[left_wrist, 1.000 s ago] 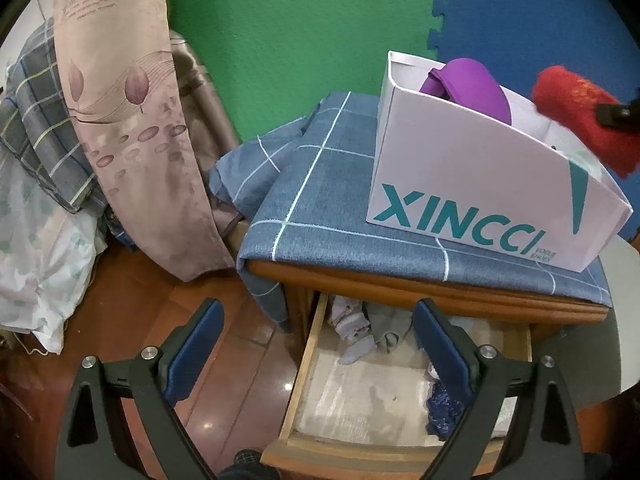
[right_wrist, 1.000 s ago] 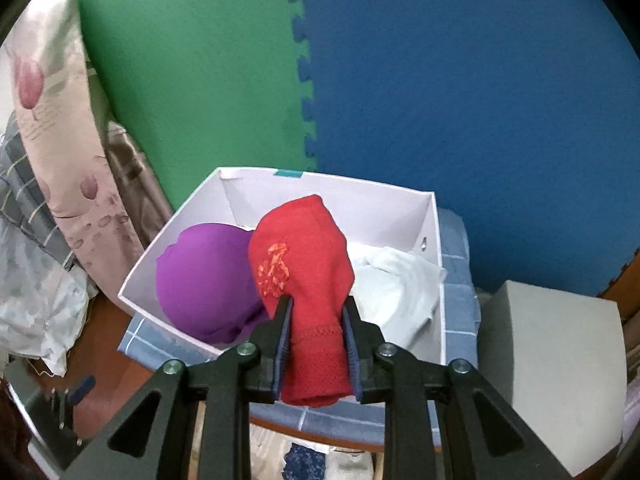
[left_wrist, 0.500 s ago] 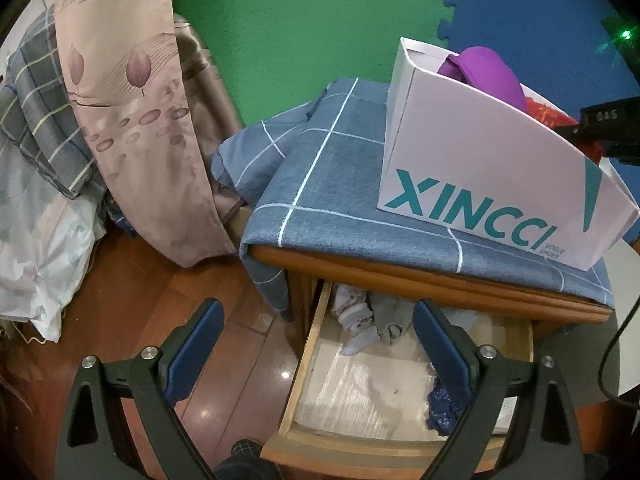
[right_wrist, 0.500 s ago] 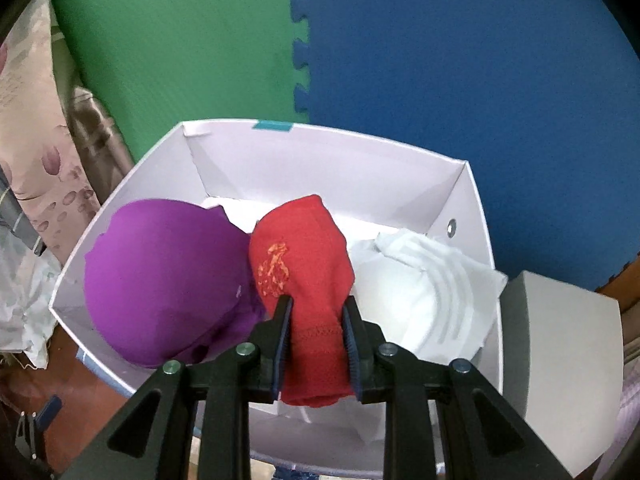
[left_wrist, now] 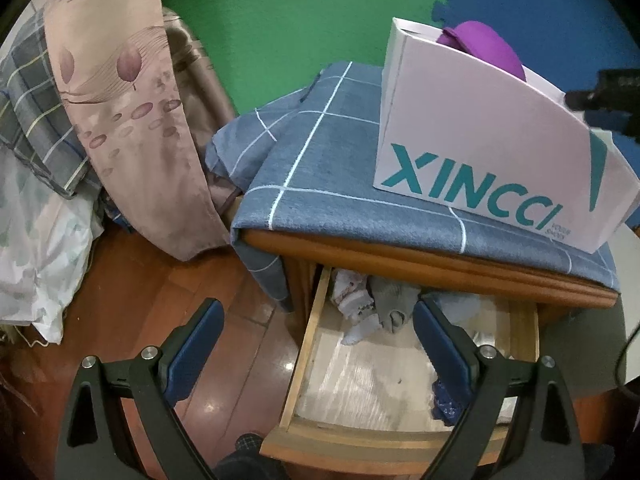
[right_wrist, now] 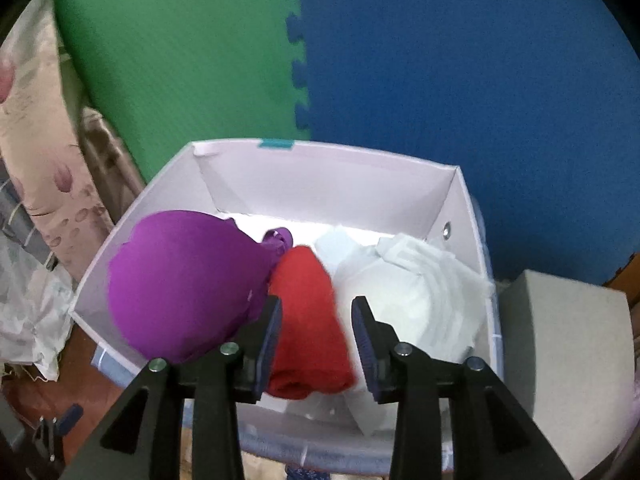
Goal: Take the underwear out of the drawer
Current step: 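Open the right tool to drop the red underwear into the box, then move both tools back down into the open drawer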
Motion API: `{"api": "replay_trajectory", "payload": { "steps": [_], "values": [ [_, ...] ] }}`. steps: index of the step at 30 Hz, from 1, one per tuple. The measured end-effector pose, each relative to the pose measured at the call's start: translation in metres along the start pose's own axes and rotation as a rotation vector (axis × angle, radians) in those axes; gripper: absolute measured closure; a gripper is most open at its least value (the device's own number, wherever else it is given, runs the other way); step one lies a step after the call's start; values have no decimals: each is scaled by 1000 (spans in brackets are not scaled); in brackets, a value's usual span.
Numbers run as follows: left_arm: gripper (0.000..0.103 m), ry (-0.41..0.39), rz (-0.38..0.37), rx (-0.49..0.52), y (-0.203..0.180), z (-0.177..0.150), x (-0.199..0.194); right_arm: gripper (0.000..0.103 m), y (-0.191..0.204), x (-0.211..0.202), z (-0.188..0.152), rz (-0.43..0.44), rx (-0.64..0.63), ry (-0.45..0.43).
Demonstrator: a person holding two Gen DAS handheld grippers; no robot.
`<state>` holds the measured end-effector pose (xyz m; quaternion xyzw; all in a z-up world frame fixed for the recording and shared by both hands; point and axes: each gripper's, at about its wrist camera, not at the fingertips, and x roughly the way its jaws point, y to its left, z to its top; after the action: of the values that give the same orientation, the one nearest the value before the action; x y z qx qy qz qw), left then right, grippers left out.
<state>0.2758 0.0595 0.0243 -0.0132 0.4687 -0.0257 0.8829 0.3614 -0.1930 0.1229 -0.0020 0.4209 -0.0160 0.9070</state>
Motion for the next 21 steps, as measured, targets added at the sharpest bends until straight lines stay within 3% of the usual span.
{"api": "replay_trajectory", "payload": {
  "steps": [4,11,16,21],
  "values": [
    [9,11,-6,40,-6,-3,2,56,-5,-38,-20,33,-34,-32],
    [9,43,-30,126,-24,-13,8,55,-16,-84,-86,76,-117,1],
    [9,79,-38,174,-38,-19,17,54,-24,-74,-150,93,-155,136],
    [9,103,-47,211,-48,-26,25,53,-26,-30,-199,92,-216,299]
  ]
}}
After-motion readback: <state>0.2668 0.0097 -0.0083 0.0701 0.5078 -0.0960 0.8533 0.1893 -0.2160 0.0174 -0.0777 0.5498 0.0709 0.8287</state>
